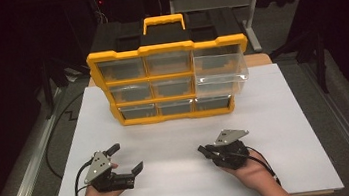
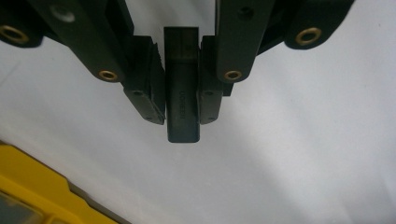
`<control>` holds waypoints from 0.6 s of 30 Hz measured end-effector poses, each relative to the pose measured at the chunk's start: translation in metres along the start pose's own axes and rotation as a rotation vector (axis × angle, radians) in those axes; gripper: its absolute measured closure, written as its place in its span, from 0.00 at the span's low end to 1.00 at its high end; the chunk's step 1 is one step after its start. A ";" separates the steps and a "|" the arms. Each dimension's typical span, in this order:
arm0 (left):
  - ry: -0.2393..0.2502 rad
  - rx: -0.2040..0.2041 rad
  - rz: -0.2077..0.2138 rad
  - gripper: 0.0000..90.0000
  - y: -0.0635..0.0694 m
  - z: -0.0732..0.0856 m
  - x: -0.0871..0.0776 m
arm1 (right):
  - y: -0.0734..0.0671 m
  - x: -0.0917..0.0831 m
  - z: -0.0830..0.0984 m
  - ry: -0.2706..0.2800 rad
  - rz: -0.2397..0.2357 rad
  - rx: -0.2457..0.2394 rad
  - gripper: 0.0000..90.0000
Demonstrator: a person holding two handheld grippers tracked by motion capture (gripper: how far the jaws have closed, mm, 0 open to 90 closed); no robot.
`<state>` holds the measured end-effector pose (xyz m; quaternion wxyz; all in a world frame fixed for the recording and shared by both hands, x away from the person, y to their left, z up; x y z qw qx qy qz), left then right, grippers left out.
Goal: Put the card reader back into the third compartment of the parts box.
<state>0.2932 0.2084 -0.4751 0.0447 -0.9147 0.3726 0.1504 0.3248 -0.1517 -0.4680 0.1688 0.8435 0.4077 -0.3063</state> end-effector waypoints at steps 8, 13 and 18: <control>0.005 -0.002 0.003 0.00 0.000 0.000 0.000 | 0.006 -0.010 0.011 -0.012 0.022 0.019 0.83; 0.006 -0.003 0.004 0.00 0.000 0.000 0.000 | 0.013 -0.017 0.018 -0.009 0.029 0.033 0.83; 0.005 -0.002 0.004 0.00 0.000 0.000 0.000 | 0.018 -0.024 0.025 -0.013 0.042 0.042 0.83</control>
Point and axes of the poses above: each handheld gripper's, and its own axes: x roughly forward along the jaws, z roughly out of its underside, y roughly to its right, the point moved 2 cm from there along x, roughly forward along the jaws, and after that the axes turned 1 degree about y, right-handed, at the moved point
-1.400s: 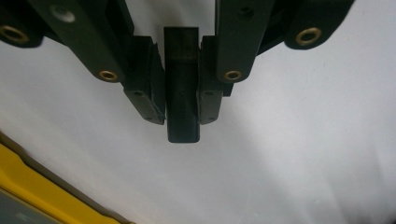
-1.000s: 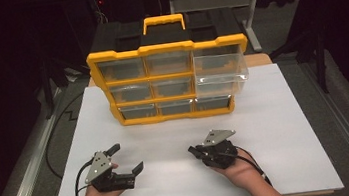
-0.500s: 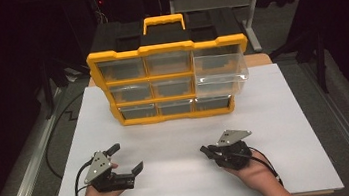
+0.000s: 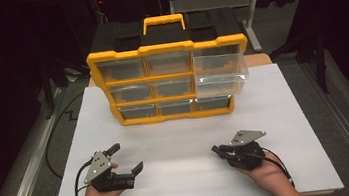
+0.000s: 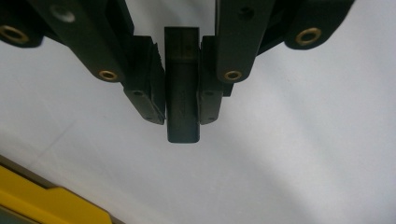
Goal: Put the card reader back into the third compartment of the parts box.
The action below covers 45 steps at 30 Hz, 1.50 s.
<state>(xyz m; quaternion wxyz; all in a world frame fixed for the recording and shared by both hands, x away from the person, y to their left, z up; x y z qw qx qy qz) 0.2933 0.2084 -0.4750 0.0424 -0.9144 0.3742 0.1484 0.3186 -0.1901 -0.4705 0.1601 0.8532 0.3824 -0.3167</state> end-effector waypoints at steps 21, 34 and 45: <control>-0.003 0.004 0.003 0.00 0.000 0.001 0.001 | 0.017 -0.014 -0.002 -0.111 -0.023 -0.026 0.83; 0.001 0.008 0.002 0.00 0.001 0.001 0.000 | 0.022 -0.023 -0.019 -0.241 -0.069 -0.078 0.83; 0.002 0.013 0.006 0.00 0.002 0.001 0.001 | 0.024 -0.027 -0.021 -0.333 -0.094 -0.123 0.83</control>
Point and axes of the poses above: each handheld gripper's, and its own axes: x roughly forward along the jaws, z roughly out of its underside, y roughly to its right, the point moved 2 cm from there along x, roughly forward along the jaws, and after that the axes turned 1 degree about y, right-handed, at the moved point
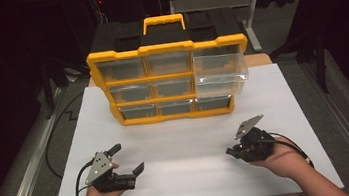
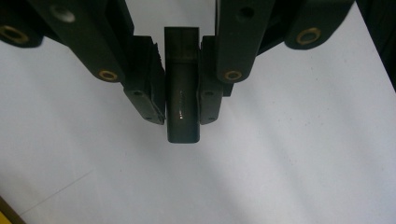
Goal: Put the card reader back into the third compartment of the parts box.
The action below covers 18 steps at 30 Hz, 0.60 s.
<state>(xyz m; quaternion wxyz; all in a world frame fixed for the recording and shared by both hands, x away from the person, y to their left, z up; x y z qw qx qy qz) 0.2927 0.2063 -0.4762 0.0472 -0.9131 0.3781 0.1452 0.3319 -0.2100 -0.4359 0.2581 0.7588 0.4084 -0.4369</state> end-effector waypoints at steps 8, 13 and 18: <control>0.004 -0.005 -0.003 0.00 -0.001 0.000 0.001 | 0.001 -0.004 -0.003 -0.017 -0.014 -0.017 0.83; -0.004 -0.002 -0.008 0.00 -0.003 0.001 0.002 | 0.001 -0.010 -0.007 -0.030 -0.025 -0.037 0.83; 0.006 -0.016 -0.012 0.00 -0.005 0.000 0.002 | 0.004 -0.018 -0.014 -0.037 -0.024 -0.043 0.83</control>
Point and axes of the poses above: each handheld gripper's, and its own axes: x roughly forward along the jaws, z roughly out of its underside, y roughly to its right, the point moved 2 cm from there along x, roughly forward along the jaws, and after that the axes turned 1 degree about y, right-handed, at the moved point
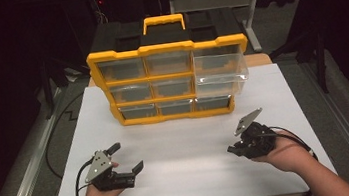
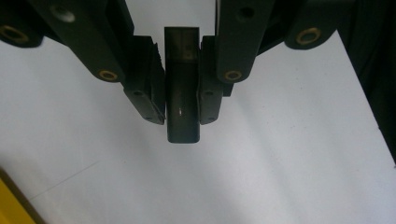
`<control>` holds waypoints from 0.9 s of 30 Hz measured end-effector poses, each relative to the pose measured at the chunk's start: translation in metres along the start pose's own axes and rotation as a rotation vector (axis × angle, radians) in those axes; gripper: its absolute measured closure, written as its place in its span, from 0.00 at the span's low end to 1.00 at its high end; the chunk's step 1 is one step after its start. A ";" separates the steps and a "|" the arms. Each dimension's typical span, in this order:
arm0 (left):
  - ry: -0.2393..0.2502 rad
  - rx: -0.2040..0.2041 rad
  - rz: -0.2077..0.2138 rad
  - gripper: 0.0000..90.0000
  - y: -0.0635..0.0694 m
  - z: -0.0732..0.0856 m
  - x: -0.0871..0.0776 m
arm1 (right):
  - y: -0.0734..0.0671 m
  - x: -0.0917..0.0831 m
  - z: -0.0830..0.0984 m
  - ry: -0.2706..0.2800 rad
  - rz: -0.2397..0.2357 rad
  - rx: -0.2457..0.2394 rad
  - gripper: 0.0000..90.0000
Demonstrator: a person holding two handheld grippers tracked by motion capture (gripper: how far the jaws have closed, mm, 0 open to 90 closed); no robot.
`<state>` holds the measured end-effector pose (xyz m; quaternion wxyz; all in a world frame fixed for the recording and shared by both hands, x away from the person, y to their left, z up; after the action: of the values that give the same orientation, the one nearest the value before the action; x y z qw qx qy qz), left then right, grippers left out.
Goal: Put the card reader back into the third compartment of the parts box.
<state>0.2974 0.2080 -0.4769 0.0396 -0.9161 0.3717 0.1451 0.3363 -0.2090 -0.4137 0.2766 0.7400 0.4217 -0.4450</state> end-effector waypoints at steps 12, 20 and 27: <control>-0.009 0.001 0.002 0.00 -0.001 0.000 0.002 | 0.001 -0.025 -0.013 -0.021 -0.015 -0.021 0.83; -0.011 0.004 0.001 0.00 0.000 0.000 0.003 | 0.002 -0.040 -0.024 -0.023 -0.032 -0.035 0.83; -0.011 0.002 0.004 0.00 0.001 0.000 0.003 | 0.002 -0.056 -0.032 -0.023 -0.039 -0.047 0.83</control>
<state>0.2991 0.2055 -0.4779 0.0424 -0.9145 0.3734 0.1498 0.3377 -0.2057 -0.3496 0.2901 0.7196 0.4434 -0.4488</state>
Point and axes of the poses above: each handheld gripper's, and its own axes: x roughly forward along the jaws, z roughly out of its underside, y roughly to its right, the point moved 2 cm from there along x, roughly forward along the jaws, and after that the axes turned 1 degree about y, right-handed, at the moved point
